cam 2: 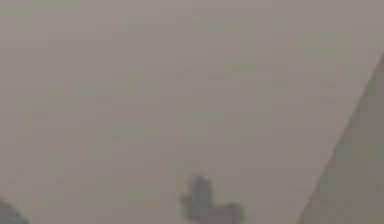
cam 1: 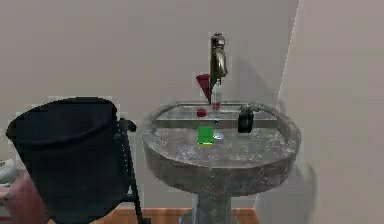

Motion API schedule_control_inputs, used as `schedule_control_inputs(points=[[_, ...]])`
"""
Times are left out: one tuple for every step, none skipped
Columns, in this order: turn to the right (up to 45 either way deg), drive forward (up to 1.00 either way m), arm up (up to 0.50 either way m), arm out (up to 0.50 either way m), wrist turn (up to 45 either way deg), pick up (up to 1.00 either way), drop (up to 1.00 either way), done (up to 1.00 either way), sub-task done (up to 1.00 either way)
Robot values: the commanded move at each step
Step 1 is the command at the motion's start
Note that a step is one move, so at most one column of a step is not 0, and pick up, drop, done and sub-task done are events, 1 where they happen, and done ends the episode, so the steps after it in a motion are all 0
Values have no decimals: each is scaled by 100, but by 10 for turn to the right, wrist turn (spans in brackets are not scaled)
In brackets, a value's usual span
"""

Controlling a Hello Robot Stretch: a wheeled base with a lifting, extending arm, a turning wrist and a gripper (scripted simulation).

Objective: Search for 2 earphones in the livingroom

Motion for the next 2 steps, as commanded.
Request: schedule_control_inputs(points=[[-450, 0, 0, 0, 0, 0, 0, 0, 0], [-450, 0, 0, 0, 0, 0, 0, 0, 0]])
